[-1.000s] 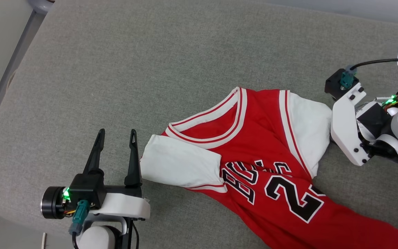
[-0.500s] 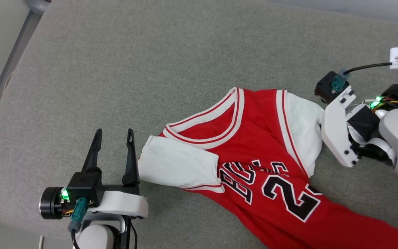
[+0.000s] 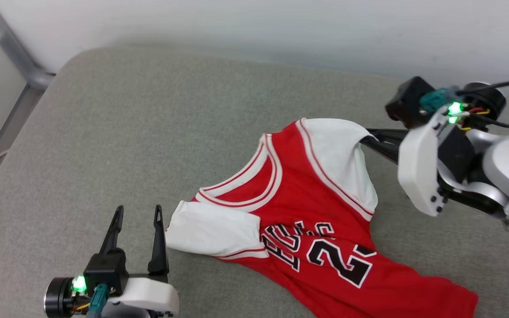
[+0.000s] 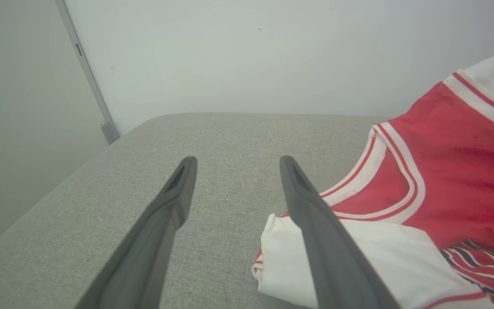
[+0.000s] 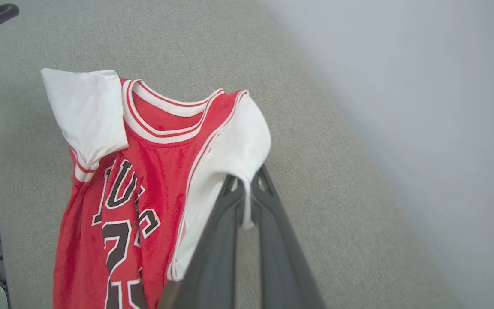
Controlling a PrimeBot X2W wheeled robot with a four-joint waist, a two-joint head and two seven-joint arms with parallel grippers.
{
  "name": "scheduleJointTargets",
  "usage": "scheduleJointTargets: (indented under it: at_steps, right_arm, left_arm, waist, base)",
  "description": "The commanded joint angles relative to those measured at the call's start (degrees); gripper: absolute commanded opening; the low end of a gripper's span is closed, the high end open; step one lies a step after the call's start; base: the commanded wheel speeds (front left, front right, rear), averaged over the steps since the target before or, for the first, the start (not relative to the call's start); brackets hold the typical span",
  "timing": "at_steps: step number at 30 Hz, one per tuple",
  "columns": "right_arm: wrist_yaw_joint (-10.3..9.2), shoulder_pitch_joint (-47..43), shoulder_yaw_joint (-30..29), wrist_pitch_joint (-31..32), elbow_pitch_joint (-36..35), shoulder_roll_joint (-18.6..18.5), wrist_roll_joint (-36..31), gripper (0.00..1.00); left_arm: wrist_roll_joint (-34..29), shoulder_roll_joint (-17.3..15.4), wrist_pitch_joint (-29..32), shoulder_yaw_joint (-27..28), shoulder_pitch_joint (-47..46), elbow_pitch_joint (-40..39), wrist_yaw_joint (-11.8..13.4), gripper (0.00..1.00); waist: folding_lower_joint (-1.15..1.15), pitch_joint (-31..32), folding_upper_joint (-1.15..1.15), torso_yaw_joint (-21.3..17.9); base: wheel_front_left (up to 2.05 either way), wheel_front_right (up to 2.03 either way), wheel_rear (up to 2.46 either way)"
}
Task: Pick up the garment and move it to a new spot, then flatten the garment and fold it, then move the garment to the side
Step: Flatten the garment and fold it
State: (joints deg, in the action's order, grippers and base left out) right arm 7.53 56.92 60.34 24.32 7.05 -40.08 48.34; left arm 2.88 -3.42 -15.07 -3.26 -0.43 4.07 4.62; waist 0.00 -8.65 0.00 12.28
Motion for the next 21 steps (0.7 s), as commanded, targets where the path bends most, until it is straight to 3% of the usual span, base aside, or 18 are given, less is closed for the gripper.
scheduleJointTargets:
  at_steps: [1,6,10,16,21]
  right_arm:
    - [-0.08,-1.9,-0.8,-0.7,-1.2,-1.2,0.5,0.0]
    - [-0.08,-8.5,-5.8,-1.7,-3.9,-5.7,1.4,0.0]
    - [-0.08,-15.3,-11.5,-2.2,-2.0,-8.6,2.4,0.0]
    - [-0.08,-23.5,-19.2,-1.9,5.9,-9.9,3.9,0.0]
    - [-0.08,-28.4,-25.2,-1.7,17.1,-9.3,4.9,0.0]
  left_arm:
    - [-0.2,-0.2,-0.1,0.3,1.0,0.1,0.3,1.0]
    - [-0.2,-0.4,-0.1,1.1,3.2,-0.4,0.2,1.0]
    - [-0.4,-0.6,-0.1,1.3,4.2,-0.7,-0.2,1.0]
    - [-0.7,-0.5,-0.1,1.1,3.7,-0.8,-0.5,1.0]
    - [-1.0,-0.3,-0.1,0.2,2.2,-0.6,-1.0,1.0]
  waist:
    - [0.0,2.3,0.0,-1.8]
    - [0.0,4.4,0.0,-3.7]
    - [0.0,5.0,0.0,-5.1]
    - [0.0,4.3,0.0,-6.8]
    - [0.0,2.9,0.0,-6.7]
  base:
    - [0.0,0.0,0.0]
    - [0.0,0.0,0.0]
    - [0.0,0.0,0.0]
    - [0.0,0.0,0.0]
    - [0.0,0.0,0.0]
